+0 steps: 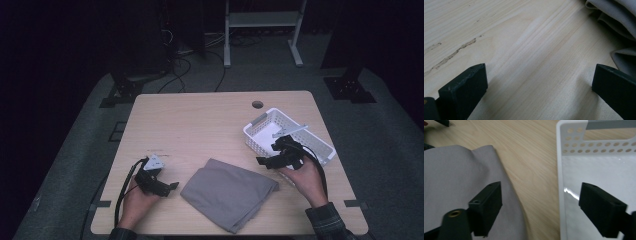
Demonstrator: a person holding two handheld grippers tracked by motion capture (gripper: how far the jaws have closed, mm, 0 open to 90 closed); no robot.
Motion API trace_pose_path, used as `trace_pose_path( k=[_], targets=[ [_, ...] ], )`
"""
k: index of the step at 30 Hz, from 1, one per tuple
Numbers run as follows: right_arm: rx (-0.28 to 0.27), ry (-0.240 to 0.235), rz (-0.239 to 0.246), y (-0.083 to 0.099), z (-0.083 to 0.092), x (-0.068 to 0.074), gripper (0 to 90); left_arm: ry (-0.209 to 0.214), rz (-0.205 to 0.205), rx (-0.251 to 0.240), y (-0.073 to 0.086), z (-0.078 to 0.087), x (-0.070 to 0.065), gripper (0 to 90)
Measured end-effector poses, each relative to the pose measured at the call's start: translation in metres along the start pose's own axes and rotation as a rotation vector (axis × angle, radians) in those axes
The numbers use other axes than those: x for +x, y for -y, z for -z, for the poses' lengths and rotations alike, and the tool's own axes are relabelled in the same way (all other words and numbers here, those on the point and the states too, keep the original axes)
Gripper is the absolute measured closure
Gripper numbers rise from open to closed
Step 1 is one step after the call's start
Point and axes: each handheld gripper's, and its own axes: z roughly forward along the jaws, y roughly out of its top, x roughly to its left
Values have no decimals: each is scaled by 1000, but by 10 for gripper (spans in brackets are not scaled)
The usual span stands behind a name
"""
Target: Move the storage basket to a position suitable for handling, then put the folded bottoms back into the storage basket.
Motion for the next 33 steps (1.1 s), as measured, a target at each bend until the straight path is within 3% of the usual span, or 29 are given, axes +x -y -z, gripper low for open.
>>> trace_pose_path(
  k=[13, 23, 33],
  targets=[
    [-4, -84, 92, -2, -3, 27, 129, 0, 2, 0, 0, 0, 0, 0],
    [37, -140, 166, -3, -22, 56, 106, 1, 0, -1, 0, 0, -1, 0],
    [58, -166, 211, 0, -38, 72, 14, 1, -4, 0, 0, 0, -1, 0]
  ],
)
